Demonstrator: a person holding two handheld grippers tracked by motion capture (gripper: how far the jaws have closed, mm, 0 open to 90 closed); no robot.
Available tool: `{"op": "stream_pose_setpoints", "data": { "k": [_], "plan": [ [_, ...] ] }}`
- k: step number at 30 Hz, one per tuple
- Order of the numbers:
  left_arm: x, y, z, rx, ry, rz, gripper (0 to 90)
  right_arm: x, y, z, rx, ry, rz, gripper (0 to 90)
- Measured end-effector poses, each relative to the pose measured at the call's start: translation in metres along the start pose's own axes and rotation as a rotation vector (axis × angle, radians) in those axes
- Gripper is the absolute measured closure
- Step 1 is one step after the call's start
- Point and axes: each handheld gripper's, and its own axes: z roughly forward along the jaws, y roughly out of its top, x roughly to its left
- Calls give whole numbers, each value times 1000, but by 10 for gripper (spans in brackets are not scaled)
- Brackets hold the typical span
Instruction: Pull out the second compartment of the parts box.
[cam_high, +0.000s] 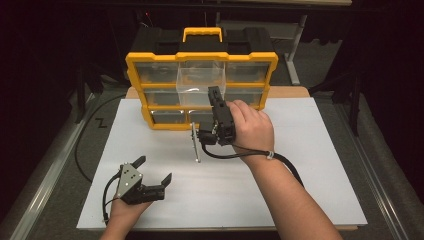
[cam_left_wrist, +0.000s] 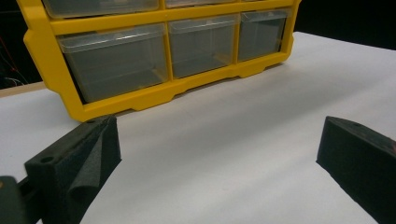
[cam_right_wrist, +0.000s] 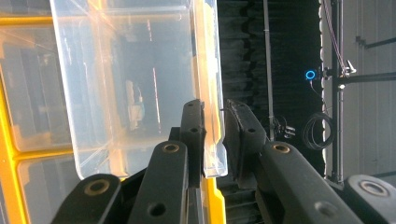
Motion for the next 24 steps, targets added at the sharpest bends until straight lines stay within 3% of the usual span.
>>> {"op": "stream_pose_setpoints", "data": {
  "k": [15, 18, 24],
  "plan": [
    [-1, 0, 0, 0, -2, 4, 3, -1, 3, 6, 10, 2, 0, 787],
    [0, 0, 0, 4, 0, 3, 3, 1, 3, 5, 12, 18, 3, 698],
    [-1, -1, 0, 6, -1, 6, 3, 2, 0, -2, 17, 43, 6, 651]
  ]
}}
